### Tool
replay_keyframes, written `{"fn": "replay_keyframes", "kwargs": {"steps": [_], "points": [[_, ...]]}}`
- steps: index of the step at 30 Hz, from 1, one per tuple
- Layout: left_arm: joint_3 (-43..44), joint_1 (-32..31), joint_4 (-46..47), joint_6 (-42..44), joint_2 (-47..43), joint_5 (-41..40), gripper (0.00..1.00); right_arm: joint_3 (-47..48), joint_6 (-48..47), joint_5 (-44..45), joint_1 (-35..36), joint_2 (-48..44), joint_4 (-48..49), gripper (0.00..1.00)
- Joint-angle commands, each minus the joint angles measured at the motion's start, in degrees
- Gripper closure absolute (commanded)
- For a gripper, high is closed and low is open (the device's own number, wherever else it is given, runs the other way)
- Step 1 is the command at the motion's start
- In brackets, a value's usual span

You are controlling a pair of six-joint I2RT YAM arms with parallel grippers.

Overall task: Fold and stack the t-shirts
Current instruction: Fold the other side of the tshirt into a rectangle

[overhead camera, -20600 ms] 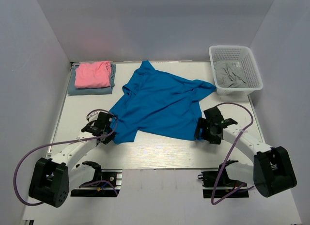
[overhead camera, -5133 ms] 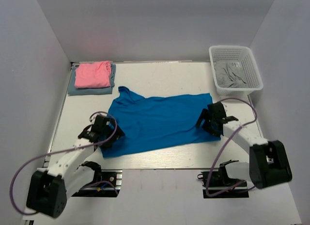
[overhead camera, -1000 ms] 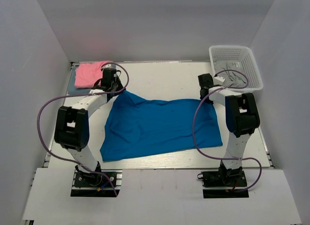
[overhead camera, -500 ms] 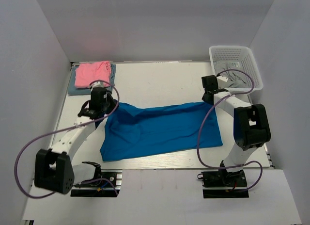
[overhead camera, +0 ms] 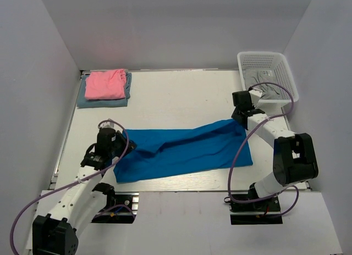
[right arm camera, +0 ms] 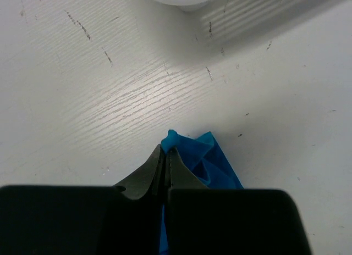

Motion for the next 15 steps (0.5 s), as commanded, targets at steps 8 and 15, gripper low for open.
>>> {"fn": "replay_keyframes", "kwargs": {"steps": [8,15], "points": [[-6.29,-0.08,-8.93,-4.32,-6.19,4.48,1.0,-4.67,-0.29,0.4,-0.11,-3.72,3.17,1.0],[-9.55,-0.08,-11.75,-4.85,-7.6,7.37,0.62,-8.8,5.85,4.96,-0.2,-4.6,-0.86,1.0]]}}
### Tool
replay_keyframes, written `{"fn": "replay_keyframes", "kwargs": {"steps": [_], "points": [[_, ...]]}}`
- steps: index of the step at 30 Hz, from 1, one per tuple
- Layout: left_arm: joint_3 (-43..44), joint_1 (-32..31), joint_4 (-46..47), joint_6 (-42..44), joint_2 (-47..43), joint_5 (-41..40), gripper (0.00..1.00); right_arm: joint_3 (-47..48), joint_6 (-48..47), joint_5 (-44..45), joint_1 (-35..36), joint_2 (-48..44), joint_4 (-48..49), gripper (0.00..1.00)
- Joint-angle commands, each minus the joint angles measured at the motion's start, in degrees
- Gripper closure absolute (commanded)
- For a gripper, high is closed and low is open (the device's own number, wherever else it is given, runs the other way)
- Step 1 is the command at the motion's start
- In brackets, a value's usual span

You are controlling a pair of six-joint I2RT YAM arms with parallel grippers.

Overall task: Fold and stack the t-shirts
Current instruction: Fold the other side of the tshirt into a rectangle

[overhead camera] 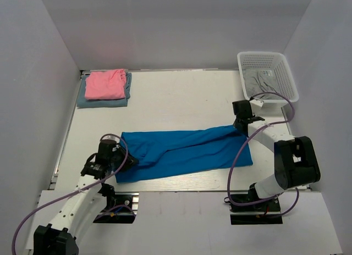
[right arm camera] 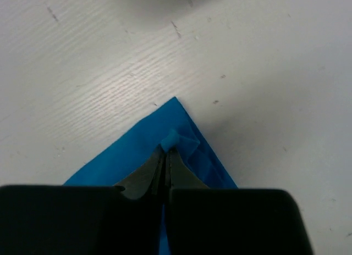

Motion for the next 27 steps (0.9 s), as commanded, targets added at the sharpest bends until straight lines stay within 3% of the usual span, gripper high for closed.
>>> {"fn": "replay_keyframes", "kwargs": {"steps": [1,3,4,5,6,7,8,12,13,15,16,18,19,21,27], "points": [[-1.59,-0.08,-1.74,-0.67,-0.28,2.63,0.59,-1.98,6.47,6.29,-0.44,-2.41,-2.77,0.95],[-0.98,-0.08,-3.41,-0.67,0.33,2.63,0.48,-2.34,9.03,9.12,-0.35,-3.63,-6.28,0.93],[-0.98,-0.08,-3.41,-0.67,0.34,2.11,0.44,-3.03,10.43,9.73,-0.44,-4.52,-7.0,0.85],[-0.98,-0.08,-3.41,-0.67,0.34,2.11,0.37,-3.48,12.27,10.17,-0.52,-5.83,-8.05,0.65],[-0.98,-0.08,-3.41,-0.15,0.34,2.89,0.13,-3.74,12.55,11.4,-0.53,-6.54,-9.8,0.47],[-0.28,-0.08,-3.41,-0.15,0.34,2.9,0.05,-4.44,13.34,11.84,-0.53,-8.98,-10.16,0.32],[0.86,-0.08,-3.41,-0.15,0.34,2.9,0.0,-4.71,14.13,12.2,-0.79,-9.7,-11.21,0.1],[4.12,-0.08,-3.41,0.9,-0.19,0.27,0.0,-4.62,14.67,14.49,-0.61,-14.19,-13.42,0.1],[4.99,-0.08,-4.02,0.91,-0.19,-0.61,0.0,-4.62,11.19,13.18,-0.53,-16.28,-11.85,0.1],[7.63,-0.08,-4.03,0.91,0.34,-3.59,0.0,-5.15,4.52,7.3,-0.35,-17.96,-6.68,0.1],[9.38,-0.08,-4.03,1.43,1.21,-4.65,0.0,-5.5,-0.31,-1.86,-0.35,-18.67,-2.65,0.1],[10.97,-0.08,-2.19,1.44,3.4,-6.67,0.0,-5.59,-5.62,-8.51,0.18,-18.68,3.07,0.1],[12.63,-0.08,-1.57,1.44,4.46,-7.29,0.0,-4.89,-6.59,-16.72,0.26,-17.98,3.71,0.1],[13.78,-0.08,1.84,1.44,7.62,-7.3,0.0,-2.87,-9.05,-23.96,1.23,-15.87,3.2,0.1],[14.31,-0.08,18.79,3.45,19.39,-1.33,0.0,-0.4,-8.71,-29.63,6.15,-8.4,3.72,0.1]]}}
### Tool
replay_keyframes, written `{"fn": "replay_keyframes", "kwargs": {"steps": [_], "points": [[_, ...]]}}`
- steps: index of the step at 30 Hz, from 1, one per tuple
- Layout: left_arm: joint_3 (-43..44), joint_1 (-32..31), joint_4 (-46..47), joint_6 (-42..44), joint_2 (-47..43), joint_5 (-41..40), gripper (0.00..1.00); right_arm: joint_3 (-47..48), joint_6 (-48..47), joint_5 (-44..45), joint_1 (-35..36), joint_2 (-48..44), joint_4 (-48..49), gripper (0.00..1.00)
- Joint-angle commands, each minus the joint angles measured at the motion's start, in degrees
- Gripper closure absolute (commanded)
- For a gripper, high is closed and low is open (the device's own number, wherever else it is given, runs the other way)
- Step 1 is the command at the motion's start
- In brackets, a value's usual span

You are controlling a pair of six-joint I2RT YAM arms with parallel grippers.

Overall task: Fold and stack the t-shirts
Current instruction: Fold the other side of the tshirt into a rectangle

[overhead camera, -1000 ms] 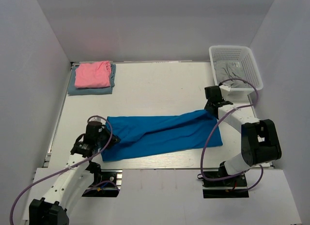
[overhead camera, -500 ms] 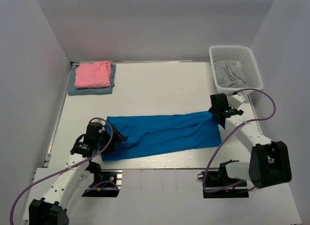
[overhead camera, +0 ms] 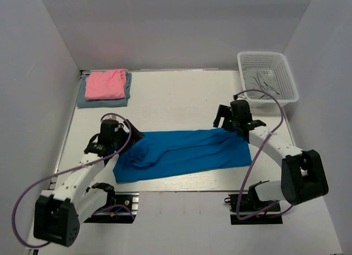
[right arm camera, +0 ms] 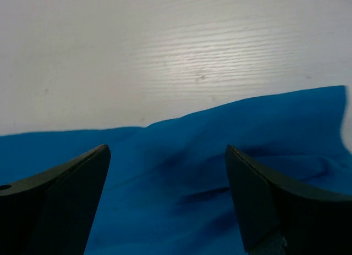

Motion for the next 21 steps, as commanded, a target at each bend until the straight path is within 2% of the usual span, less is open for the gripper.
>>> {"fn": "replay_keyframes", "kwargs": {"steps": [1,6,9,15,21], "points": [[2.42,-0.06,11.08,1.71,6.63,2.83,0.0,1.61,-2.7,-7.12,2.39,2.49,2.54,0.1],[3.05,-0.06,15.05,2.85,20.94,5.56,0.0,3.62,-3.94,-3.88,3.46,7.85,-1.58,0.1],[3.66,-0.06,12.68,3.38,24.31,4.33,0.0,3.8,-2.36,2.44,2.93,8.39,-6.06,0.1],[-0.64,-0.06,11.53,1.63,23.8,-0.06,0.0,2.57,0.02,12.02,-0.5,8.3,-11.69,0.1],[-1.17,0.47,9.16,1.09,21.95,-3.93,0.0,2.75,3.44,15.1,-6.21,8.57,-16.44,0.1]]}}
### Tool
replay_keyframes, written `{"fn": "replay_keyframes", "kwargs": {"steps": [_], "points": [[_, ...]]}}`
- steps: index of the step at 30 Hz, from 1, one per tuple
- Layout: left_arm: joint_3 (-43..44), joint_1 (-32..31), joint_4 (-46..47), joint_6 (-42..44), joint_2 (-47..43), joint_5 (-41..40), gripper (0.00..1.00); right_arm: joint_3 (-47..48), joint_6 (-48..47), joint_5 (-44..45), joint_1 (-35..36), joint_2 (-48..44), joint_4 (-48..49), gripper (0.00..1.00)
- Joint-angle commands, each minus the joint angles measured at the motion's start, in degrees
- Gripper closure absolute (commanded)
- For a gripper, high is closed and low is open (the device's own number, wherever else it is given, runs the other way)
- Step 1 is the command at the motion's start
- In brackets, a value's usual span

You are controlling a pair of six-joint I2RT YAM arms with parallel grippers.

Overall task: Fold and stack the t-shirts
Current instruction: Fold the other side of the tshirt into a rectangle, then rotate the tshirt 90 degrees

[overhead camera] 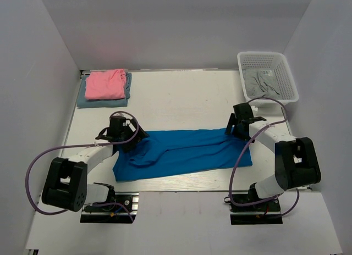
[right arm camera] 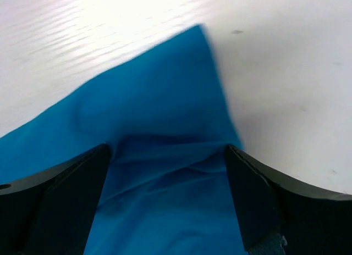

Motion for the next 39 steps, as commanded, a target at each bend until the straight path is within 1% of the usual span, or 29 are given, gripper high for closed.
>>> {"fn": "replay_keyframes", "kwargs": {"steps": [1,3,5,6,7,8,9,10,13,15,17,18,19,22,23,25,27,30,31,32,33,34,37,38,39], "points": [[-2.29,0.34,-5.51,0.24,-0.61,-5.31,0.0,1.29,4.01,5.36,-3.65,-0.92,-4.88,0.1],[-2.29,0.34,-5.51,0.24,-0.61,-6.01,0.0,0.76,4.11,5.19,-4.46,-3.02,-4.8,0.1],[-1.76,0.34,-6.04,0.24,-0.61,-6.54,0.0,0.49,1.75,3.18,-5.77,-4.08,-4.1,0.1],[-0.89,0.34,-6.04,0.24,-0.61,-6.54,0.0,0.23,0.69,1.78,-5.95,-5.92,-2.27,0.1],[0.69,0.34,-6.04,1.02,-0.61,-6.54,0.0,-0.2,-0.71,-4.59,-5.87,-7.76,-1.29,0.1],[1.83,0.34,-6.04,1.03,-0.61,-7.06,0.0,-0.47,-4.12,-6.91,-5.87,-9.52,-0.5,0.1],[4.02,0.34,-6.04,1.55,-0.61,-7.07,0.0,-1.08,-5.72,-12.42,-5.78,-11.02,0.99,0.1],[5.08,-0.36,-6.04,2.34,-0.61,-7.07,0.0,-1.09,-5.73,-13.95,-5.78,-12.34,1.35,0.1],[7.12,-0.37,-4.98,4.1,-1.83,-3.57,0.0,-1.7,-7.92,-19.23,-5.16,-15.32,3.11,0.1],[7.82,-0.37,-4.98,4.64,-4.46,-3.55,0.0,-4.07,-8.37,-22.4,-4.81,-16.47,6.87,0.1],[7.82,-0.37,-5.69,4.64,-6.4,-3.03,0.0,-5.39,-8.46,-28.0,-4.46,-17.8,10.14,0.1],[6.43,-0.37,-6.3,4.64,-7.45,-3.03,0.0,-6.79,-8.54,-29.68,-4.2,-17.54,12.5,0.1],[5.54,-0.37,-6.3,4.11,-9.29,-2.16,0.0,-6.8,-8.63,-34.14,-4.2,-16.84,12.95,0.1],[0.54,-0.37,-5.17,4.11,-11.94,0.47,0.0,-5.93,-8.63,-37.07,-3.23,-14.12,13.75,0.1],[-1.82,-0.37,-5.16,3.41,-13.08,0.49,0.0,-5.92,-8.2,-37.17,-3.05,-12.11,14.01,0.1],[-3.95,-0.37,-3.85,3.41,-13.09,1.71,0.0,-5.75,-7.93,-36.91,-2.44,-10.95,14.8,0.1],[-6.15,-0.37,-2.97,2.79,-13.09,1.72,0.0,-5.83,-7.23,-34.72,-2.18,-8.84,15.24,0.1],[-7.21,-0.37,-0.16,2.79,-8.88,2.42,0.0,-5.92,-6.26,-33.22,-1.82,-6.12,14.98,0.1],[-7.21,-0.37,0.37,2.79,-5.82,2.42,0.0,-6.18,-4.78,-33.13,-1.74,-4.98,15.15,0.1],[-5.56,-0.37,0.38,2.79,-4.14,1.55,0.0,-6.36,-4.85,-32.78,-0.95,-4.53,15.07,0.1],[-4.5,-0.37,0.38,2.79,-2.38,-0.98,0.0,-7.23,-4.59,-33.04,-0.25,-3.83,15.24,0.1],[-2.05,-0.37,1.16,2.79,1.64,-2.14,0.0,-8.28,-4.07,-32.87,0.72,-3.74,16.11,0.1],[2.18,0.95,2.92,3.93,9.47,-2.85,0.0,-11.63,-1.79,-29.8,3.35,-4.53,16.74,0.1],[6.28,0.95,2.32,3.93,15.42,-6.07,0.0,-14.33,-1.17,-29.09,3.71,-4.79,16.3,0.1],[8.76,0.95,1.79,4.54,18.52,-7.15,0.0,-15.14,-0.12,-29.0,4.32,-5.84,15.78,0.1]]}}
